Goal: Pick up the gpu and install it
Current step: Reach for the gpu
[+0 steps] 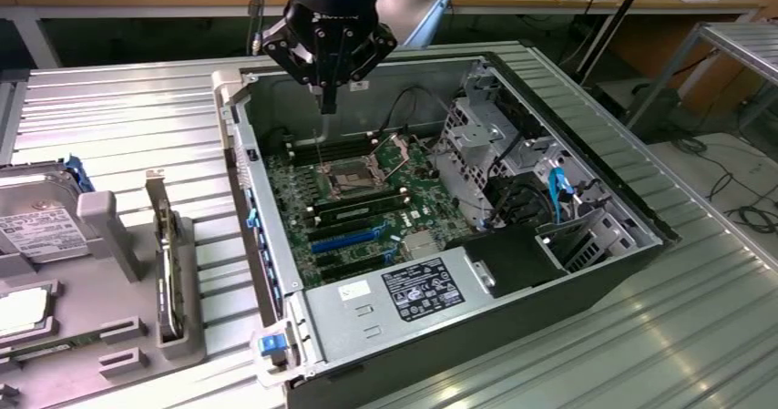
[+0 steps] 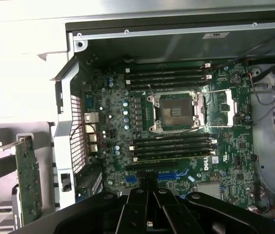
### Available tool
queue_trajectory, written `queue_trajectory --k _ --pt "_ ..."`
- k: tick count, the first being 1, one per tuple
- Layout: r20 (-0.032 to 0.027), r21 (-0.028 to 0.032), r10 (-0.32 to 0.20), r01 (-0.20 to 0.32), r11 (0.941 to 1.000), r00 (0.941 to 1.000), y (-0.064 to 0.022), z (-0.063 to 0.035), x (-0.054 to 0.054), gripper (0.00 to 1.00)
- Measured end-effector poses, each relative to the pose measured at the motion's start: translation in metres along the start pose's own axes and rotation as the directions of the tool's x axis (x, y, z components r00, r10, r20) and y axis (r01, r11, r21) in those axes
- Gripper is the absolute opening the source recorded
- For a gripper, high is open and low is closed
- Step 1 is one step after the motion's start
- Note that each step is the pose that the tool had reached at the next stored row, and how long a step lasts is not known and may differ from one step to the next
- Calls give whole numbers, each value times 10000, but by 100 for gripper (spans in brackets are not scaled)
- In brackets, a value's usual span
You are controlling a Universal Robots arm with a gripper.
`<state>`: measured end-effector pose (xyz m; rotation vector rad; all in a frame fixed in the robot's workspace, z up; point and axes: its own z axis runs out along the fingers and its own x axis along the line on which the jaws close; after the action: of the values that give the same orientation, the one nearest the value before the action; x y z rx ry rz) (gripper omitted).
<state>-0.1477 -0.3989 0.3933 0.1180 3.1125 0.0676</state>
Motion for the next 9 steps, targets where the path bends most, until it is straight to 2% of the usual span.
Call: queue_trajectory --k 9 --pt "1 -1 0 0 10000 10000 -8 -2 99 11"
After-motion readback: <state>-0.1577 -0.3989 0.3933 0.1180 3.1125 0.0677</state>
